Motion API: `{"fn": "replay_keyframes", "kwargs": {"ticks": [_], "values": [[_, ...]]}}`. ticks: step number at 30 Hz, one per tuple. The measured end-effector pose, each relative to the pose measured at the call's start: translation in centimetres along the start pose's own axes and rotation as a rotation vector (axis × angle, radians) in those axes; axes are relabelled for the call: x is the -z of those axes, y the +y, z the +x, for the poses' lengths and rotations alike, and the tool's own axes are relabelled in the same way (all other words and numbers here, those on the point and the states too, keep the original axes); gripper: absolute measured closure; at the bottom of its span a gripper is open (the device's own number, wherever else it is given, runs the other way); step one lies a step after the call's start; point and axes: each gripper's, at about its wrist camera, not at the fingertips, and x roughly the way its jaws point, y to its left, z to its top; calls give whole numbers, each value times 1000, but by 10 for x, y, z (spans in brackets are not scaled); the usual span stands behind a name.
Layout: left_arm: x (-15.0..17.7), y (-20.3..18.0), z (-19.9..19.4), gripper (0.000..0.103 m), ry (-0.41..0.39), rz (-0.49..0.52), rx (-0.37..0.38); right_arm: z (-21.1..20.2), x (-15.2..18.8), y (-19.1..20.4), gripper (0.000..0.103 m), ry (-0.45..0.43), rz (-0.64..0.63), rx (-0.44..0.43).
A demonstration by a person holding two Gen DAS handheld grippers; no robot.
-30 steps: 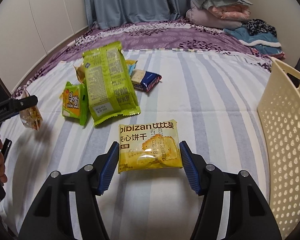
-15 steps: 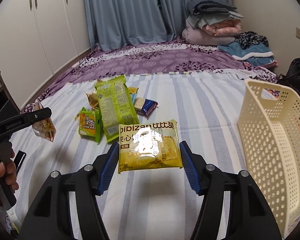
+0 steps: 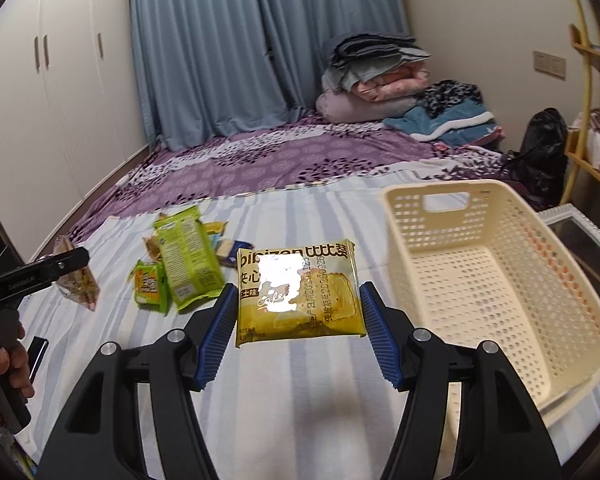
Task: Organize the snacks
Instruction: 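Grasp the yellow bibizan packet with the right tool while the left tool carries the cookie bag toward the basket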
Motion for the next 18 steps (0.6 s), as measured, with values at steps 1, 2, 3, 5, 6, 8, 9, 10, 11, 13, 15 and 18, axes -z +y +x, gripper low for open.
{"fn": "replay_keyframes", "kwargs": {"ticks": [1, 2, 3, 5, 6, 8, 9, 10, 11, 13, 15, 18], "values": [[0, -4, -1, 12, -2, 7, 5, -3, 1, -7, 41, -4, 13, 13], [0, -8, -2, 12, -3, 13, 11, -6, 2, -16, 41, -7, 30, 27], [0, -13, -4, 12, -6, 21, 18, -9, 2, -24, 41, -11, 45, 40], [-2, -23, -6, 12, -11, 40, 31, -14, 4, -36, 41, -19, 67, 68], [-2, -28, -7, 12, -14, 49, 35, -17, 4, -44, 41, -24, 80, 83], [-3, -38, -8, 12, -17, 69, 47, -20, 6, -56, 41, -30, 103, 107], [-4, -42, -8, 12, -17, 78, 51, -23, 8, -63, 41, -32, 115, 121], [-2, -46, -10, 12, -18, 84, 55, -23, 8, -67, 41, -33, 122, 129], [-3, -51, -10, 12, -18, 91, 61, -24, 9, -74, 40, -34, 131, 142], [-3, -60, -11, 12, -15, 106, 71, -26, 11, -83, 40, -34, 144, 160], [-3, -69, -9, 12, -12, 122, 78, -26, 14, -91, 39, -33, 157, 179], [-5, -81, -7, 12, -5, 143, 94, -26, 17, -102, 39, -32, 175, 196]]}}
